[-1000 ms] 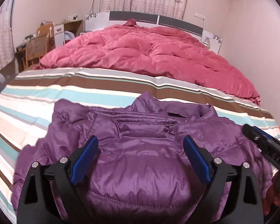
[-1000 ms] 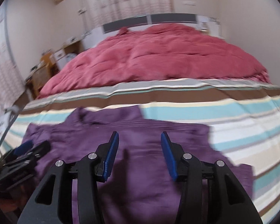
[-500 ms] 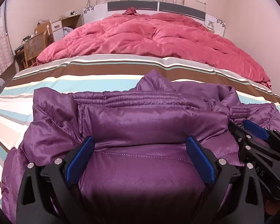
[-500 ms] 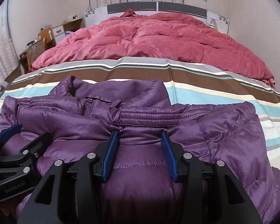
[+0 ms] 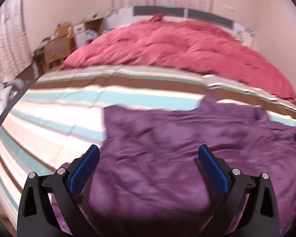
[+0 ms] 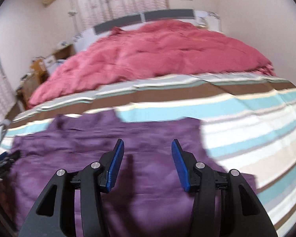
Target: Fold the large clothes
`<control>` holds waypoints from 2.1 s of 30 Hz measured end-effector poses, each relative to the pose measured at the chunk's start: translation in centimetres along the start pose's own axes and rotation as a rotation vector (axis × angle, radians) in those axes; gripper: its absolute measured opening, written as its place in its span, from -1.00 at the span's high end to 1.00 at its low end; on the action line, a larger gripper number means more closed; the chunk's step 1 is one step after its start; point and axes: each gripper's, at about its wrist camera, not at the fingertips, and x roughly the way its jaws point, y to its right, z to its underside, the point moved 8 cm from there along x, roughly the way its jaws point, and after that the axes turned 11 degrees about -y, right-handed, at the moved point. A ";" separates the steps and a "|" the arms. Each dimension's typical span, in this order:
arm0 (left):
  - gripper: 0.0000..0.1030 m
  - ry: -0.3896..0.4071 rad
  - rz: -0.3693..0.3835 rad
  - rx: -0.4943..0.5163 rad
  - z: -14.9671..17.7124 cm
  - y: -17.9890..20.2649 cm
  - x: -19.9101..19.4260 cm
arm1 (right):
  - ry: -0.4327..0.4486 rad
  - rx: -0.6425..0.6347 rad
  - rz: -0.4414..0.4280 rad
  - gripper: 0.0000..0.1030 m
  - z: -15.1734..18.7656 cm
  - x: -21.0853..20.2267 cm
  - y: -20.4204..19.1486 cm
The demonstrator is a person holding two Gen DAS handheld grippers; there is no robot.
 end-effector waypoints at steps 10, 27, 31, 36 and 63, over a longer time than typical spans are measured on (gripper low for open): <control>-0.97 -0.106 0.101 -0.100 1.2 -1.7 4.7 | -0.067 0.074 0.024 0.03 1.4 3.9 3.1; -0.93 -0.071 0.190 -0.310 12.2 -10.9 -3.3 | 0.000 -0.144 -0.188 0.18 10.0 -8.1 -6.7; -0.71 -0.087 0.327 -0.355 14.0 -10.8 -3.3 | -0.013 -0.208 -0.209 0.50 12.5 -9.0 -8.8; -0.64 -0.090 0.416 -0.292 14.5 -8.2 -3.2 | -0.044 -0.232 -0.237 0.70 13.0 -8.5 -10.5; 0.50 0.011 0.503 -0.394 12.3 -5.4 -4.0 | -0.125 -0.247 -0.216 0.70 15.0 -3.8 -11.5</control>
